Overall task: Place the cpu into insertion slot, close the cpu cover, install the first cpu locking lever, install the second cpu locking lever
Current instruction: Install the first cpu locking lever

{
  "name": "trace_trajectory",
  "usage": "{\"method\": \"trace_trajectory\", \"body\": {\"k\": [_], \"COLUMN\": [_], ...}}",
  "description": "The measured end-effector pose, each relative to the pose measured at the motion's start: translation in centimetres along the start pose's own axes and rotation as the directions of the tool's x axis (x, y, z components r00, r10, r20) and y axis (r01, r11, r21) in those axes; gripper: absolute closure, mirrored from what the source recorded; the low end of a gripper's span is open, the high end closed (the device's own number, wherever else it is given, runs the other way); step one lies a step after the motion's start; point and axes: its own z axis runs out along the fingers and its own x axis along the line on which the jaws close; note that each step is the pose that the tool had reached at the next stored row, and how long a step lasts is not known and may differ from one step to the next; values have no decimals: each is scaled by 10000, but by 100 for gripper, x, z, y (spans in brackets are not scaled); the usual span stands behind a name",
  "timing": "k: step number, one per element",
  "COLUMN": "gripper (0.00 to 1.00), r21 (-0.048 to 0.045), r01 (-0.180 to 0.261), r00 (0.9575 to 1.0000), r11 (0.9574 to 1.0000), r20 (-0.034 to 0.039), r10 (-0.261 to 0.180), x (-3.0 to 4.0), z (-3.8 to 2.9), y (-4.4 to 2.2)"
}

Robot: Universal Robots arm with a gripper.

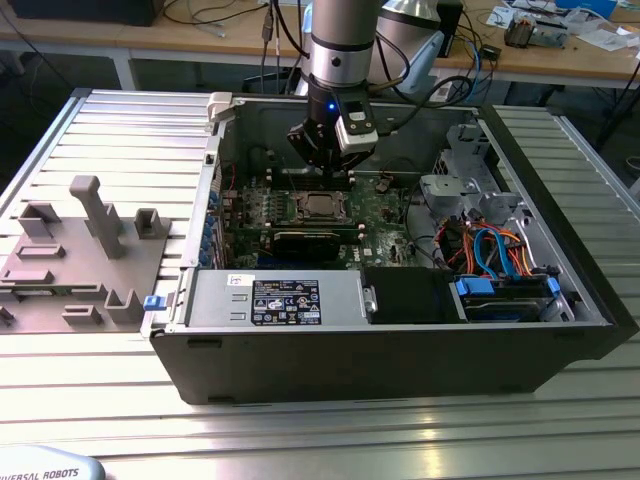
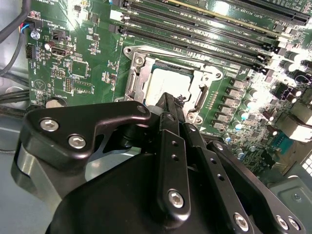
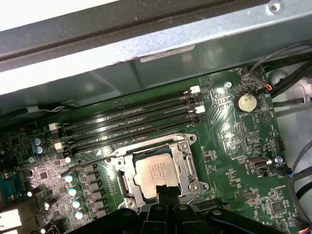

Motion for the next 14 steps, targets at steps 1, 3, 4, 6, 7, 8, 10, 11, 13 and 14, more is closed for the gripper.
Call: {"method": "trace_trajectory", "body": {"k": [1,3,4,6,7,8,10,11,13,14], "gripper": [89,89,89,89,89,89,89,89,89,89], "r21": [0,0,0,0,0,-1,0,0,-1,-1], "r01": [5,16,20,39,44,47,56,61,70,75], "r00": [10000,10000,10000,10000,10000,10000,10000,10000,10000,10000], "r11": [10000,10000,10000,10000,10000,10000,10000,10000,10000,10000], "r20": [0,1,1,1,1,1,2,2,2,3], "r10": [-5,-16,-20,-39,-44,-47,-56,-61,-70,-75], "x": [0,0,0,0,0,0,0,0,0,0], "z": [0,0,0,1,1,1,1,1,2,2], "y": [0,0,0,0,0,0,0,0,0,0]}}
